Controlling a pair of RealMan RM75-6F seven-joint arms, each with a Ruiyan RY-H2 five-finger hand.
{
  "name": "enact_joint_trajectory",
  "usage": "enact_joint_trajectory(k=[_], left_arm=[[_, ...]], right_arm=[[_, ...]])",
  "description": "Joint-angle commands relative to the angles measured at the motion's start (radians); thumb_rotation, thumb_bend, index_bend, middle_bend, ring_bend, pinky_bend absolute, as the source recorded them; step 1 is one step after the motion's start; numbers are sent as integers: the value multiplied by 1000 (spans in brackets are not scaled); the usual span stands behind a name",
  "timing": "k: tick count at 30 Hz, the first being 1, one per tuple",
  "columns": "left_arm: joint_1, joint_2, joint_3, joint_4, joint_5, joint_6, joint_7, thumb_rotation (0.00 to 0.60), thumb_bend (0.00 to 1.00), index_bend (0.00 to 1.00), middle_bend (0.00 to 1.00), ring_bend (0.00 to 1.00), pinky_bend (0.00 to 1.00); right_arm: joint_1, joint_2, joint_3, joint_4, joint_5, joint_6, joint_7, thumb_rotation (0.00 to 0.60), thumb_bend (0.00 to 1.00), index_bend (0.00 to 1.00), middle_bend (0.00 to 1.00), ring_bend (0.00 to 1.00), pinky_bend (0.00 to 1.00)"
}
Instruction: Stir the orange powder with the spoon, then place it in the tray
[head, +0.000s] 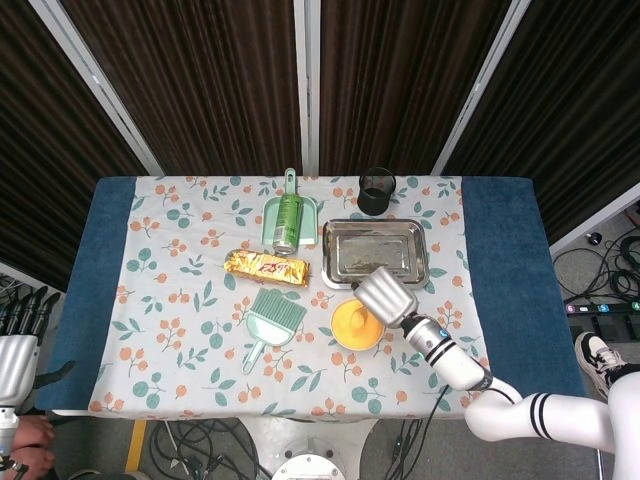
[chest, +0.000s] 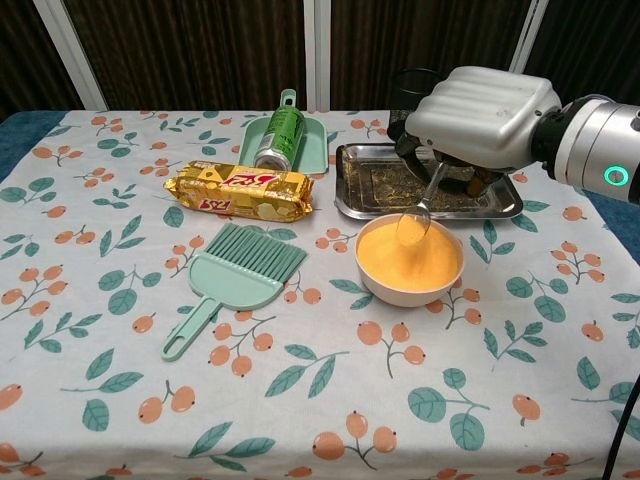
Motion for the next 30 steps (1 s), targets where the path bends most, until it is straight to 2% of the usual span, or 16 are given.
enact_joint_trajectory(k=[1,6,11,17,30], left_arm=[[1,1,1,-2,0,2,2,600,0,55,45,53,83],[2,0,4,-4,2,0,0,600,0,55,45,53,83],[3,1,4,2,2,1,-9,600,0,55,45,53,83],[3,-1,4,10,0,-3,-21,600,0,54,45,53,83],[4,-6,4,16,3,2,-26,600,0,55,45,53,83]], right_arm=[[5,-3,-6,1,-11,-6,-15,600,498,808,942,990,1000],[18,-40,-31,23,-40,-19,-85,600,499,808,942,990,1000],[34,-88,-81,118,-160,24,-296,600,499,781,942,987,1000],[32,-95,-82,129,-152,18,-440,600,498,754,942,981,1000],[12,-39,-54,-47,-138,58,-547,600,493,756,942,971,1000]])
